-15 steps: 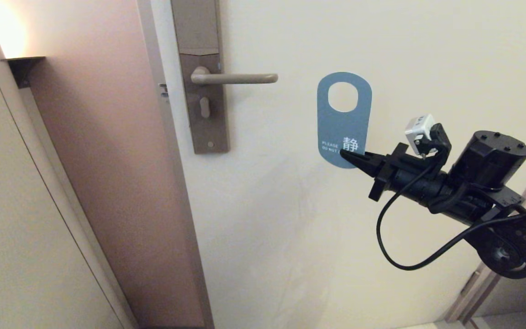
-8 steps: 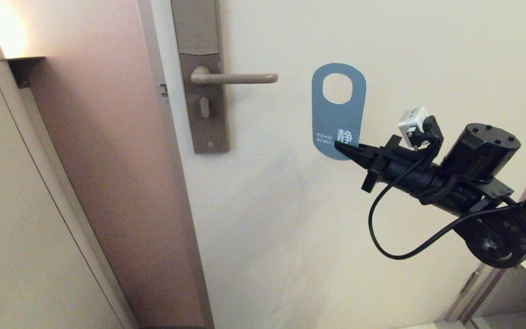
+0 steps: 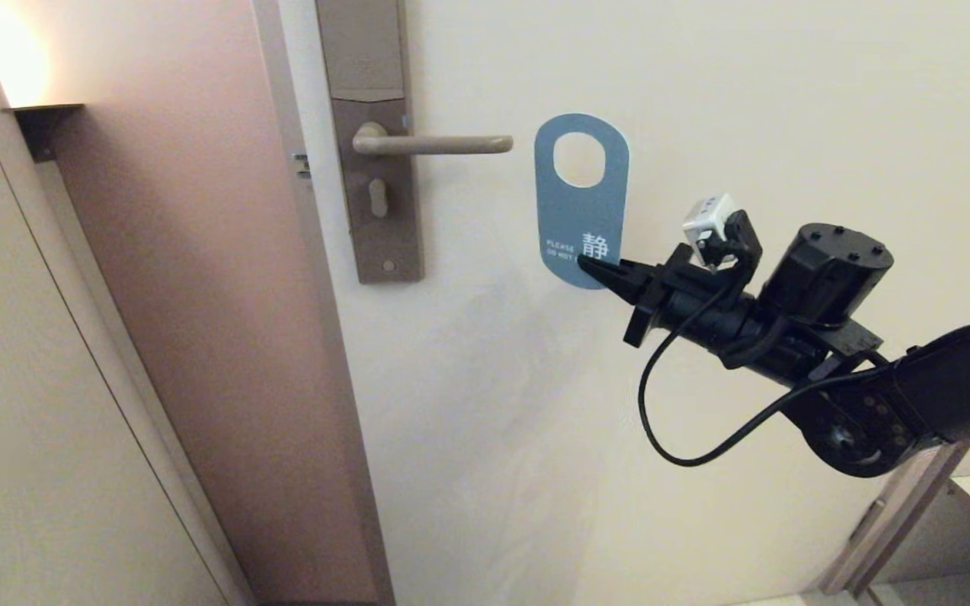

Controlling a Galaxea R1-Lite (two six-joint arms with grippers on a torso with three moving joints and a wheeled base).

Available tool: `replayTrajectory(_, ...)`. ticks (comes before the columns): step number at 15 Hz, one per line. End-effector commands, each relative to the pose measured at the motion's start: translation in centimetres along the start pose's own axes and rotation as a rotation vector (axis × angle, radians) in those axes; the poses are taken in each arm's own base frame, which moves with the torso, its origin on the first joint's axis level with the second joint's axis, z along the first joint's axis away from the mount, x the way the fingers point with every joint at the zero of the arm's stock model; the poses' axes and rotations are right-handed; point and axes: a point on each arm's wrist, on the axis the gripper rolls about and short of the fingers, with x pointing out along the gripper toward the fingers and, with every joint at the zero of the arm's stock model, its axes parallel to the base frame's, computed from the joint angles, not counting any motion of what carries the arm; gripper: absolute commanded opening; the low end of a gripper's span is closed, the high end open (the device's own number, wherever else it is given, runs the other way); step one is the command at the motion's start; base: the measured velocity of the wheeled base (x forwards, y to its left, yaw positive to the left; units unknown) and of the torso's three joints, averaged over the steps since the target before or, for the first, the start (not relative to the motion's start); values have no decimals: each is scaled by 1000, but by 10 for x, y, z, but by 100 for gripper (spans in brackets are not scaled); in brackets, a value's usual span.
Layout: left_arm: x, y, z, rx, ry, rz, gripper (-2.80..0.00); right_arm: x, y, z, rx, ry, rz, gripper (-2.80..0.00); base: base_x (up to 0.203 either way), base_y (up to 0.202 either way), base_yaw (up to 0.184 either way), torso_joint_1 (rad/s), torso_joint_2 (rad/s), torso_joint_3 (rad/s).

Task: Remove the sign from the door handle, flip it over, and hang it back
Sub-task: Hang the sign back with the other side facing out

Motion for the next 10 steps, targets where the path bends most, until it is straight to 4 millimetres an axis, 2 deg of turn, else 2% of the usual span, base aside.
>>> replayTrajectory(1, 0, 0, 0, 1, 1, 2, -280, 7, -2, -6, 0, -2, 6, -280, 0, 0, 0, 0, 0, 0)
replayTrajectory(6, 0, 0, 0, 1, 2, 1, -280, 22, -10, -11, -14, -24, 3, -280, 0, 0, 0, 0, 0, 0)
replayTrajectory(10, 0, 0, 0, 1, 1, 0, -280, 29, -15, -4, -26, -50, 0, -280, 0, 0, 0, 0, 0, 0)
